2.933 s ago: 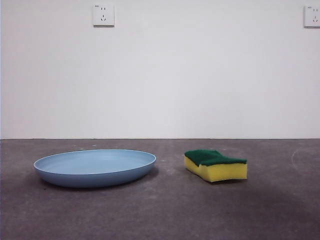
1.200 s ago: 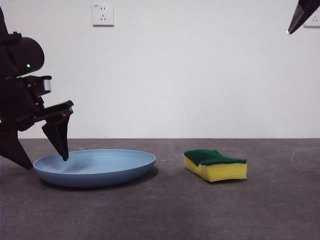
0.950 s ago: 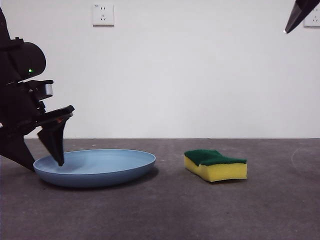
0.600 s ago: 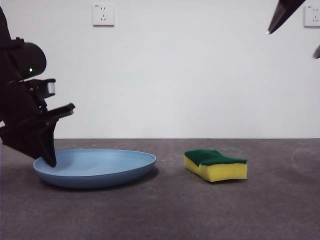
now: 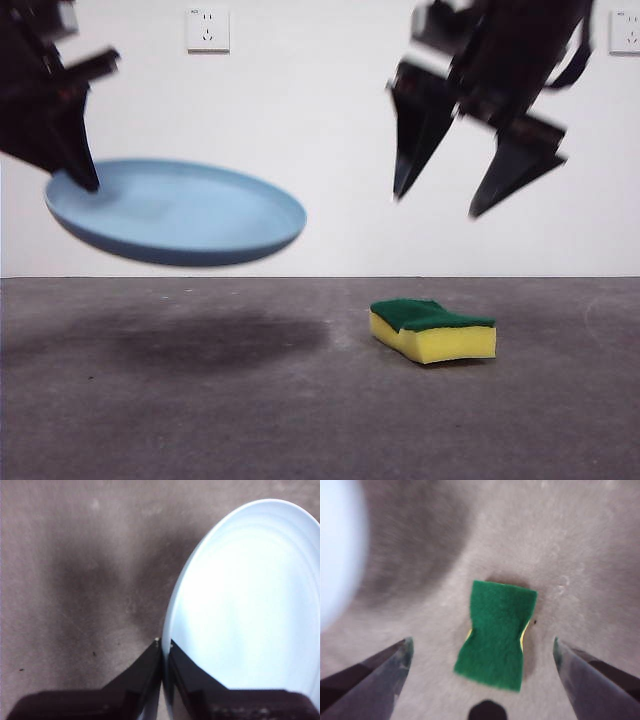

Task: Pick up the plate,pick up the cloth,clean the plate with the cloth

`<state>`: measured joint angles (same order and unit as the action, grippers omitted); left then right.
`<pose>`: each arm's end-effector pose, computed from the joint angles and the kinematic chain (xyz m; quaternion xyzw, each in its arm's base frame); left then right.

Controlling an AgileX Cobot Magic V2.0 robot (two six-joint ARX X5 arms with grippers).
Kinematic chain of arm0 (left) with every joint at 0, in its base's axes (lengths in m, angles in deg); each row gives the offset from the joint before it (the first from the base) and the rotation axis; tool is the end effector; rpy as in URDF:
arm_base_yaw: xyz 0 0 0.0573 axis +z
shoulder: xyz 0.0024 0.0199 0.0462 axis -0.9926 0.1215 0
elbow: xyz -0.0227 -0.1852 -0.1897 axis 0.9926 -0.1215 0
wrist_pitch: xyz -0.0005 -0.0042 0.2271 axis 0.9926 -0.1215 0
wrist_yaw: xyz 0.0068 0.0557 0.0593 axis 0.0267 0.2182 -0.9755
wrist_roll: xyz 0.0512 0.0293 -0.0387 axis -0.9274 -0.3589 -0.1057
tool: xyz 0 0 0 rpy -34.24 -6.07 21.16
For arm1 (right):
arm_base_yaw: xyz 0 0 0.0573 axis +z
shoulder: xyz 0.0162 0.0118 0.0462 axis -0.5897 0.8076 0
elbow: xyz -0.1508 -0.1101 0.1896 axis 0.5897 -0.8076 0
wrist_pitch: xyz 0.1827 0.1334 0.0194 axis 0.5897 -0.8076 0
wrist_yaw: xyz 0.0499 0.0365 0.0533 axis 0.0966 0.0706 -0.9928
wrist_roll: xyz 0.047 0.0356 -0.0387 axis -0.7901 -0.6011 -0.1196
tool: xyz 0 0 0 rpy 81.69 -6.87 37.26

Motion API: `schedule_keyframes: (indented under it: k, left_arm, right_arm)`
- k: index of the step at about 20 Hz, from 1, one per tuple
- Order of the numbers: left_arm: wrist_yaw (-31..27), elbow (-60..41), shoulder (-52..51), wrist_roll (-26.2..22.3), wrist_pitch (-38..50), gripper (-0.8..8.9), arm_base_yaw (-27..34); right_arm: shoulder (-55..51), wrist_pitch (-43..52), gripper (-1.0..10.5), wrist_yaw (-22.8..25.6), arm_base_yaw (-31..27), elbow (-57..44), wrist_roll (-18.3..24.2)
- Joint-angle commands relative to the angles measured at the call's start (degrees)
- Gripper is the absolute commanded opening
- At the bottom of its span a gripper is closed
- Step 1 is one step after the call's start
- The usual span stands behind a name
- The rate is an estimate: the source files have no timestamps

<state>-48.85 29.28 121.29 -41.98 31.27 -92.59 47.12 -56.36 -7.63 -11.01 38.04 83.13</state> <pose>0.2569 -0.0550 0.2682 -0.0370 0.4119 -0.1619 0.8960 0.2876 0.1440 0.2495 -0.0792 0.4812 0.2596 0.8335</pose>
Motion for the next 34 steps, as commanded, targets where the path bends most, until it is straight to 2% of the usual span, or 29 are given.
schedule_keyframes:
  k: [1,6,8,12,18,22,23,27,29,31,34]
  left_arm:
    - [0.1,-0.5,-2.8,-0.5,-1.2,-0.09,-0.2]
    - [0.1,-0.6,-4.6,-0.5,-2.5,-0.09,-0.3]
    - [0.0,-0.5,-4.6,-0.5,-2.5,-0.09,-0.5]
    - [-0.2,-0.5,-4.6,-0.5,-2.4,-0.09,-0.6]
    - [-0.1,-0.5,-4.6,-0.5,-2.4,-0.09,-0.6]
    - [-0.2,-0.5,-4.6,-0.5,-2.5,-0.09,-0.6]
    - [-0.2,-0.5,-4.6,-0.5,-2.5,-0.09,-0.6]
    - [-1.1,-0.6,-4.1,-0.5,-1.9,-0.09,-1.4]
    - [-4.1,-0.6,-3.9,-0.4,-1.3,-0.09,-2.7]
    - [-6.2,-0.6,-3.9,0.1,-0.7,-0.09,-4.7]
    - [-6.3,-0.6,-3.9,2.5,0.1,-0.09,-8.2]
  right_arm:
    - [4.8,0.7,4.7,0.3,0.1,0.8,1.2]
    - [12.2,1.5,4.6,0.2,0.5,0.8,1.4]
    - [13.9,2.0,3.9,0.1,0.9,0.8,2.4]
    - [15.8,2.2,3.9,0.2,1.3,0.8,2.9]
    - [17.5,1.8,2.0,0.1,1.3,0.8,3.0]
    - [18.1,1.5,-0.2,0.1,1.6,0.8,3.4]
    - [17.9,1.5,-0.2,0.1,1.9,0.9,3.3]
    - [11.6,-0.4,-0.2,0.0,3.8,1.2,1.8]
    - [5.7,0.1,-0.2,-0.2,5.8,1.2,0.7]
    - [-0.2,1.8,-0.2,-0.2,8.6,1.2,-0.5]
    - [-6.3,6.5,-0.2,-0.2,13.2,1.2,-1.9]
